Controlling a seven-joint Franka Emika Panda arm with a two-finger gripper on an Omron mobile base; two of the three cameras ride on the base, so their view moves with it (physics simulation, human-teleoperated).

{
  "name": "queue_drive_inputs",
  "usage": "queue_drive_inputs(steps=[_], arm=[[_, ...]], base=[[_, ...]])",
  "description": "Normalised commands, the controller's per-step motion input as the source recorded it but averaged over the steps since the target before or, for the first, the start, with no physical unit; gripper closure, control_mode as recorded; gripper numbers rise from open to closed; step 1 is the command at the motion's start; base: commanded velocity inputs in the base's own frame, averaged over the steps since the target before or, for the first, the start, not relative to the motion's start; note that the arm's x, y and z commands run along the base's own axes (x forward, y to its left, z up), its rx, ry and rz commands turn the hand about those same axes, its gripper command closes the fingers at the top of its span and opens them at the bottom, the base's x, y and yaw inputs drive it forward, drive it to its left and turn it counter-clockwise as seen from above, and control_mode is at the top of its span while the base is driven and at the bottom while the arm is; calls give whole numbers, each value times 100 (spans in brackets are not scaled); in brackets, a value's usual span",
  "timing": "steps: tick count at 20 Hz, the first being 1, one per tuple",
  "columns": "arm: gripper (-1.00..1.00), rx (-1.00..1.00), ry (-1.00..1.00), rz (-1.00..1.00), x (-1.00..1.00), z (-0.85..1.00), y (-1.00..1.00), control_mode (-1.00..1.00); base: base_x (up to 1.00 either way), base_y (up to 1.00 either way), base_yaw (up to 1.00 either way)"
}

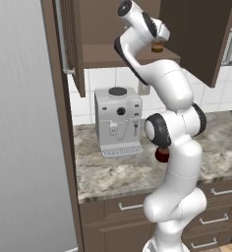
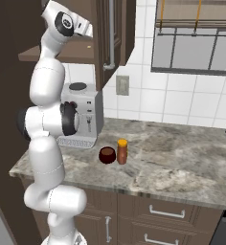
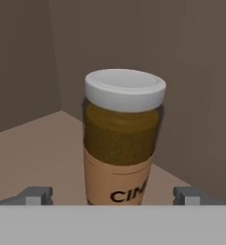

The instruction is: Pick the cinnamon and honey bottle from the cabinet and place them next to the mug.

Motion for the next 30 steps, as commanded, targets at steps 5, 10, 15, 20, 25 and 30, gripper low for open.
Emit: queue_drive_inputs(steps=[5,10,15,20,25,30], arm=[[-100,0,0,0,1,0,-12,-100],[-100,0,0,0,7,0,-6,-100],[-100,0,0,0,23,-7,0,-100],[-100,0,0,0,13,-1,0,-100],[-100,0,0,0,10,0,-1,-100],[-100,0,0,0,2,0,-3,-100]], base=[[0,0,0],[0,0,0],[0,0,0],[0,0,0],[0,0,0],[0,0,0]])
